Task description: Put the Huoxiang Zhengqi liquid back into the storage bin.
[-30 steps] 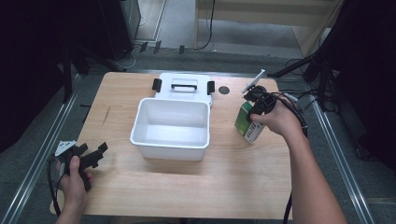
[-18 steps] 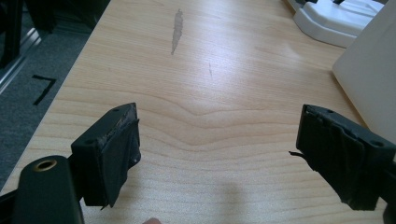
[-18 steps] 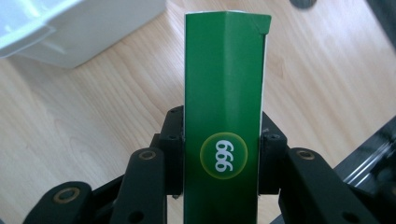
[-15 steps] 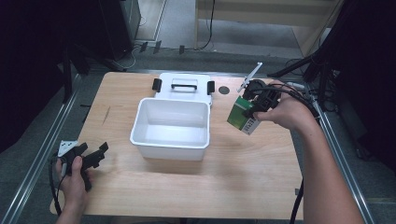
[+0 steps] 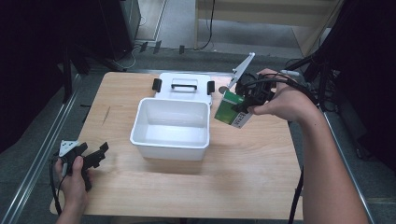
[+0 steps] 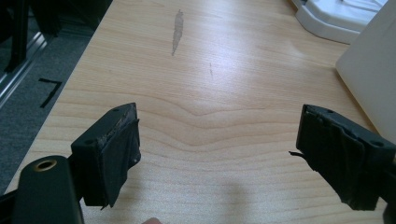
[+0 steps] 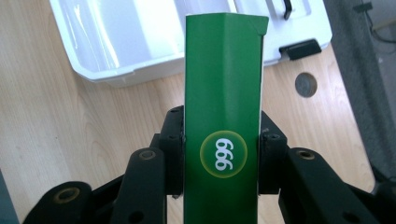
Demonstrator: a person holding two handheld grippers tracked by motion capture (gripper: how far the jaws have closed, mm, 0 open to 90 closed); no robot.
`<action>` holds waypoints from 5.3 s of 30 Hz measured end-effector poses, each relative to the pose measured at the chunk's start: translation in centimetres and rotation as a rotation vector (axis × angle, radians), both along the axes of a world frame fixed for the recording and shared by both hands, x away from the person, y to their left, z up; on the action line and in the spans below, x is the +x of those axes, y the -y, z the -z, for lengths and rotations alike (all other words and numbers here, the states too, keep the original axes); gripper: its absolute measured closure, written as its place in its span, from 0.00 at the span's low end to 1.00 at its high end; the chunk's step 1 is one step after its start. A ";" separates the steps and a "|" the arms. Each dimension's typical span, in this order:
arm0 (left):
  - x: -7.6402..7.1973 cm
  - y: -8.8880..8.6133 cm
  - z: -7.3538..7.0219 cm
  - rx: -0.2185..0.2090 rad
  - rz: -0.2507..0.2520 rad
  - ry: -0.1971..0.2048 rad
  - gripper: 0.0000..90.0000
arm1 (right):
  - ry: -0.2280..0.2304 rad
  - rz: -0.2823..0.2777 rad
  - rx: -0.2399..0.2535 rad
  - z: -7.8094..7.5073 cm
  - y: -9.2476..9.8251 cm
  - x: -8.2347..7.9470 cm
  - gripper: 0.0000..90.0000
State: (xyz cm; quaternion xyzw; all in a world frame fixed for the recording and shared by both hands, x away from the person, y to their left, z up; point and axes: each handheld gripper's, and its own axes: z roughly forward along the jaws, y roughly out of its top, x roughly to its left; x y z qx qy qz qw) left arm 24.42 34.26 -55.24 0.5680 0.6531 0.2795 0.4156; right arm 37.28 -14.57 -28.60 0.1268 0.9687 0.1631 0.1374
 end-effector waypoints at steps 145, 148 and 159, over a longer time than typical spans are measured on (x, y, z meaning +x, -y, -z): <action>0.1 -0.2 0.1 -0.021 0.022 -0.008 0.16 | 0.167 0.624 0.645 10.4 1.0 1.0 0.00; 0.1 -0.2 0.1 -0.017 0.025 -0.008 0.16 | 0.183 0.649 0.655 10.9 2.0 0.6 0.00; 0.1 -0.1 0.1 -0.017 0.022 -0.010 0.16 | 0.213 0.714 0.693 13.3 5.5 -1.5 0.00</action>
